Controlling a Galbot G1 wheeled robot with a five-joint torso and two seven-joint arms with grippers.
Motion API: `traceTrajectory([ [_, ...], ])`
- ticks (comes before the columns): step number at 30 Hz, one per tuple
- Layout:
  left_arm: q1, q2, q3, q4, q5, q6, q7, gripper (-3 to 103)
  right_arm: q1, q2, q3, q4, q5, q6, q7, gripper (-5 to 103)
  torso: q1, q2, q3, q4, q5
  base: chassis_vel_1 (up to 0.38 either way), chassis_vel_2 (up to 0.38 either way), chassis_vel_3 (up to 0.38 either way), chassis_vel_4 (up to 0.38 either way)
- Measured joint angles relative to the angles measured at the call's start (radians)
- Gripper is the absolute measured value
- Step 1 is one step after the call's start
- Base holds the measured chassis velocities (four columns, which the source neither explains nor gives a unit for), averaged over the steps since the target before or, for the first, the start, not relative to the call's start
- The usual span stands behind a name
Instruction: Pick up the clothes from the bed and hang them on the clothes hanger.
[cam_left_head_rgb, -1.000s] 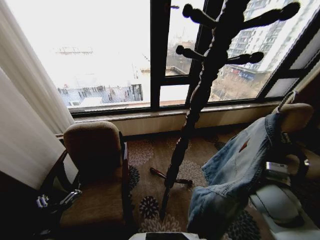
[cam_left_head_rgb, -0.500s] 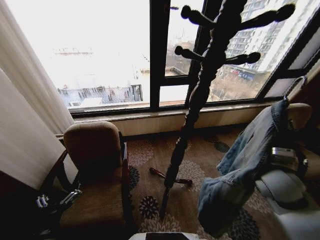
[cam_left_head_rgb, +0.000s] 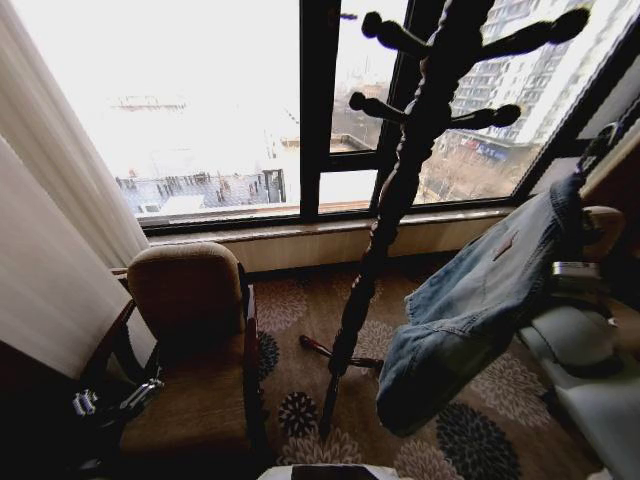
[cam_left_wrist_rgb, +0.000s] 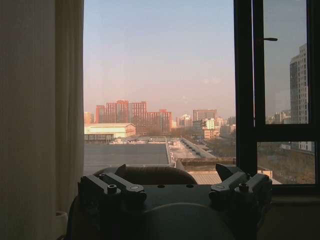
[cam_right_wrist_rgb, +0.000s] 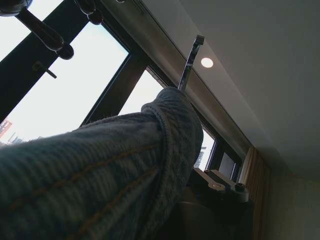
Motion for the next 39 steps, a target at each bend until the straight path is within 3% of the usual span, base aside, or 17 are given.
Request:
traceTrajectory([
  [5,0.000,0.000,0.000,0.000,0.000,0.000,0.000,100,0.135,-0.054,-0.113,-0.051,0.017,-0.001,0.001,21,0.000,0.000,0.000,0.0002,-0.0002,0.000,0.000,0.000,0.000],
  [17,0.000,0.000,0.000,0.000,0.000,0.000,0.000,100,0.312,-0.104,-0.286,-0.130,0.048,-0.007,0.000,21,0.000,0.000,0.000,-0.0001,0.0001,0.000,0.000,0.000,0.000],
  [21,0.000,0.000,0.000,0.000,0.000,0.000,0.000,100,0.457,-0.123,-0.412,-0.172,0.052,0.004,-0.014,21,0.000,0.000,0.000,0.0002,-0.0001,0.000,0.000,0.000,0.000],
  [32,0.000,0.000,0.000,0.000,0.000,0.000,0.000,100,0.632,-0.125,-0.635,-0.185,0.060,0.013,-0.019,21,0.000,0.000,0.000,0.0000,-0.0002,0.000,0.000,0.000,0.000],
  [39,0.000,0.000,0.000,0.000,0.000,0.000,0.000,100,0.698,-0.120,-0.717,-0.198,0.061,0.009,-0.014,21,0.000,0.000,0.000,0.0001,-0.0002,0.000,0.000,0.000,0.000],
])
